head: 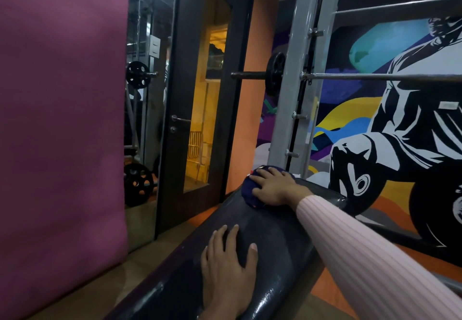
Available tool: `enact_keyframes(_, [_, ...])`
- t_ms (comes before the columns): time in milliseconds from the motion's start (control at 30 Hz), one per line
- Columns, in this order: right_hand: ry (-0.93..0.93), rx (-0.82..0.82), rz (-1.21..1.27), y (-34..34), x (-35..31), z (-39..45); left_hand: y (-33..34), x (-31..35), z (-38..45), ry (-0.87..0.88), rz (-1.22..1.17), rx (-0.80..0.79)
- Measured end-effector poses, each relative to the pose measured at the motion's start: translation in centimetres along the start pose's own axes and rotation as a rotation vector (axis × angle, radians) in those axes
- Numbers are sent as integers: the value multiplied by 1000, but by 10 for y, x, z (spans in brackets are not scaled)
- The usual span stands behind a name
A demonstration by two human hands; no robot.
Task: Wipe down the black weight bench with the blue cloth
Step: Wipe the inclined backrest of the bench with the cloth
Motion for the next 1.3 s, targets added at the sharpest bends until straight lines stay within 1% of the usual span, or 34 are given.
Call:
enact_keyframes(133, [-149, -41, -43, 15, -27, -10, -1, 0, -2, 9, 2, 17])
enact_keyframes(200, [-223, -79, -36, 14, -24, -21, -2, 0, -2, 16, -3, 20])
enact_keyframes(267, [-233, -103, -27, 9, -13, -28, -1, -1, -3, 19, -14, 19])
enact_keyframes(367, [-80, -35, -28, 5, -2, -26, -1, -1, -4, 27, -19, 33])
enact_keyframes(433, [-20, -8, -31, 10, -14, -24, 0, -2, -3, 25, -27, 32])
enact_keyframes(467, [-36, -6, -38, 15, -23, -25, 1, -2, -3, 21, -31, 29])
enact_keyframes(533, [-125, -7, -58, 25, -37, -30, 1, -2, -3, 18, -32, 34])
enact_keyframes(600, [-201, 12, -49, 30, -40, -39, 0, -2, -3, 14, -46, 50])
enact_keyframes(700, [-235, 101, -1, 30, -37, -54, -1, -2, -5, 35, -87, 82])
enact_keyframes(767, [-245, 130, 13, 29, -36, -61, -3, 0, -8, 61, -129, 127])
enact_keyframes(833, [-226, 116, 13, 27, -30, -63, -6, 0, -12, 93, -167, 192])
enact_keyframes(900, [-151, 118, -2, 20, -17, -58, -9, -1, -18, 114, -184, 231])
enact_keyframes(1000, [-15, 89, 1, 11, -1, -43, -9, -8, -24, 78, -233, 263])
enact_keyframes(1067, [-6, 46, -12, 16, -13, -35, -8, -15, -26, 60, -263, 257])
enact_keyframes(1200, [-187, -10, -84, 38, -61, -41, -5, -21, -23, 34, -274, 232])
enact_keyframes(1300, [-324, -50, -103, 44, -64, -61, -3, -24, -21, 65, -284, 259])
Point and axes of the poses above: each hand's wrist, its own z-axis towards the middle knuckle, its own y-axis out of the palm, x = y × z, the point moved 3 cm from there along z, towards the middle knuckle, and after that the axes turned 3 degrees about -x, right-handed, at the moved point
